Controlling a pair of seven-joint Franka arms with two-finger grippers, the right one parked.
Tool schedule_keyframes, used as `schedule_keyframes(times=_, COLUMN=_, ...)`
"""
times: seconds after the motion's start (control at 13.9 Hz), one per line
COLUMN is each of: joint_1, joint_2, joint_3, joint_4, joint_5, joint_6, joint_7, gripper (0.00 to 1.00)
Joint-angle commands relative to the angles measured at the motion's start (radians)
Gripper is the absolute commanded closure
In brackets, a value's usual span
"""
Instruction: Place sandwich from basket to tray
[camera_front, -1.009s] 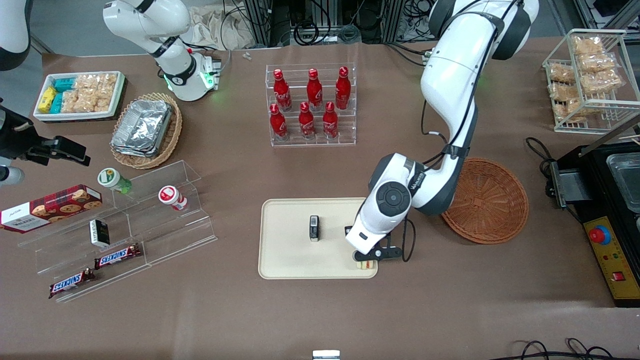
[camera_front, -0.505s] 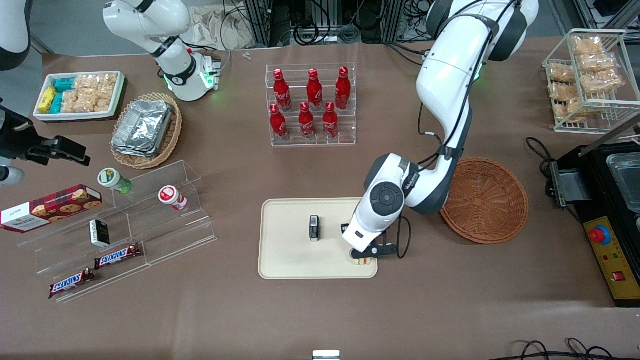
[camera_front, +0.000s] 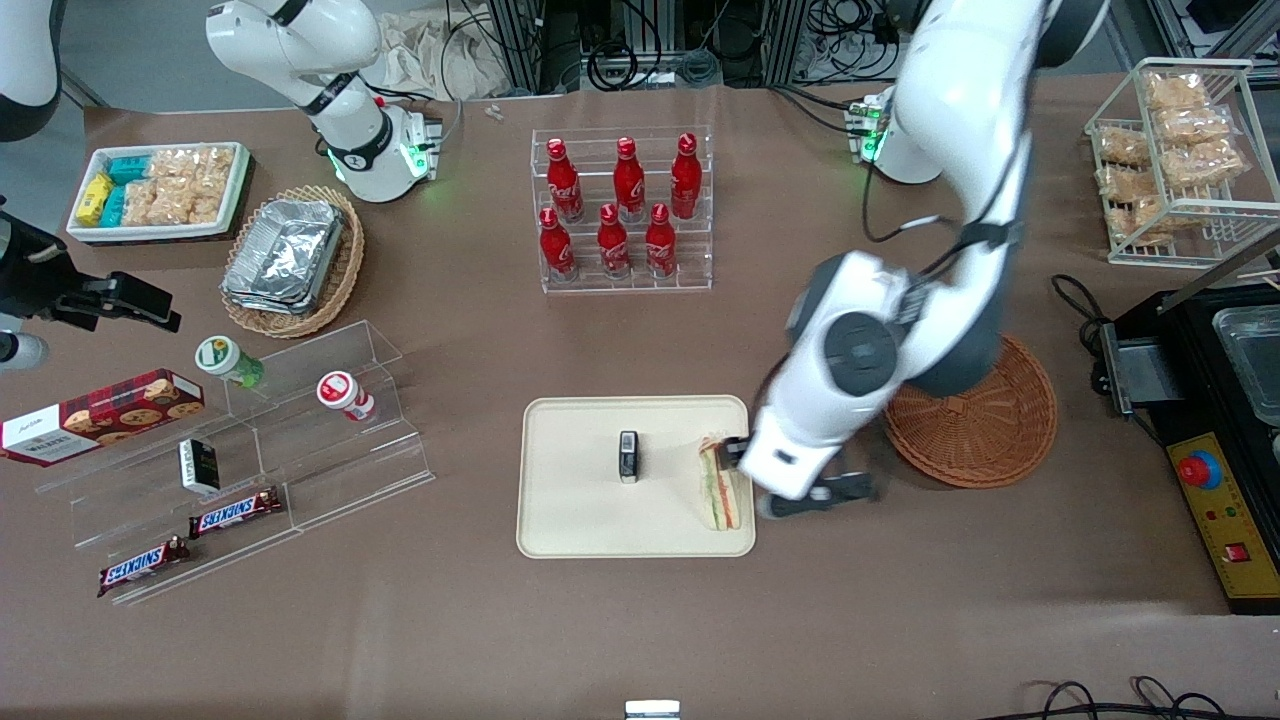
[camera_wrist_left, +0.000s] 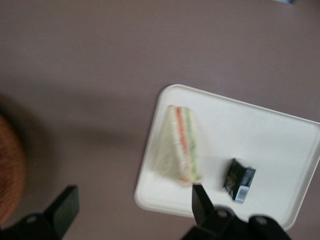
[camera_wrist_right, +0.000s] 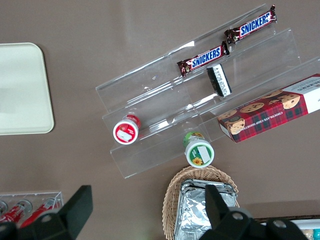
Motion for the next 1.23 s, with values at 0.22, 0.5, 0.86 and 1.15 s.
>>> schedule_keyframes(times=0.22, joint_1=0.269, joint_2=-0.331, joint_3=0.014, joint_4=-0.206, joint_5=0.019, joint_6=-0.124, joint_7=0.264, gripper=0.00)
schedule_keyframes(times=0.5, joint_1=0.286, joint_2=-0.611, joint_3=0.017, joint_4=-0.620, joint_5=0.183, joint_6=0.093, joint_7=0.298, gripper=0.00)
schedule_keyframes(times=0.86, joint_1=0.287, joint_2=-0.585, joint_3=0.081, joint_4=-0.554, joint_5=0.200, joint_6=0.023, joint_7=0.381, gripper=0.00)
schedule_keyframes(times=1.15, joint_1=0.287, joint_2=-0.530, joint_3=0.128, joint_4=-0.472, joint_5=0.140, joint_6=-0.037, joint_7=0.462, gripper=0.00)
